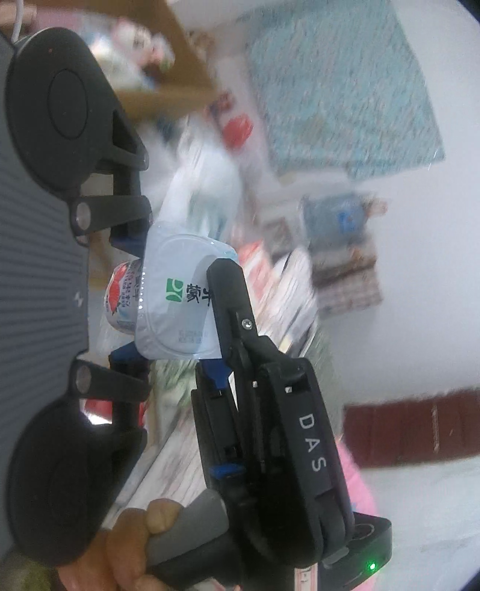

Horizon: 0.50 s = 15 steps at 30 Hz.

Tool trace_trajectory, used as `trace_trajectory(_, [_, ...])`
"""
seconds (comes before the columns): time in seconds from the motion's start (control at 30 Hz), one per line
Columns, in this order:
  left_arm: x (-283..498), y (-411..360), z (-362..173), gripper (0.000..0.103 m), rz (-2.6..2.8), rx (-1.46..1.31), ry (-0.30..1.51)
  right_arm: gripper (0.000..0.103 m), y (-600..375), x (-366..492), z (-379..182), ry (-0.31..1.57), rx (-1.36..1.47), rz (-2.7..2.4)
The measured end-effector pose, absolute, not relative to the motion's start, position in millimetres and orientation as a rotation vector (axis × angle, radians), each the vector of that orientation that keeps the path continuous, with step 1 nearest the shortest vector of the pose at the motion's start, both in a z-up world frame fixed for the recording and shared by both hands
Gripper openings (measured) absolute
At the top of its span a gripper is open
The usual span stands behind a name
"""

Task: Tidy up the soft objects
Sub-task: 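Carry the yogurt cup over the box and open the right tool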

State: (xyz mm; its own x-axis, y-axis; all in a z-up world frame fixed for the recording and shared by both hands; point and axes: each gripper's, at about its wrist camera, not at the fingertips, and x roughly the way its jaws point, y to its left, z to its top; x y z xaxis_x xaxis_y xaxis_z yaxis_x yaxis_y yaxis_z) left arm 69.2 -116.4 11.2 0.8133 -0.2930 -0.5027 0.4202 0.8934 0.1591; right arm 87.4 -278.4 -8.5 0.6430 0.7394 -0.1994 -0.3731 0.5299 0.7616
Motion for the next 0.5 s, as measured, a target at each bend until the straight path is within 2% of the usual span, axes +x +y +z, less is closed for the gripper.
trace_trajectory(0.2, [70,-62,47,0.048,-0.225,0.244,0.455,0.030,-203,125,32,0.600,0.650,0.889])
trace_trajectory(0.5, [90,40,60,0.048,-0.028,0.136,0.595,0.032,-63,185,45,0.876,0.571,1.096])
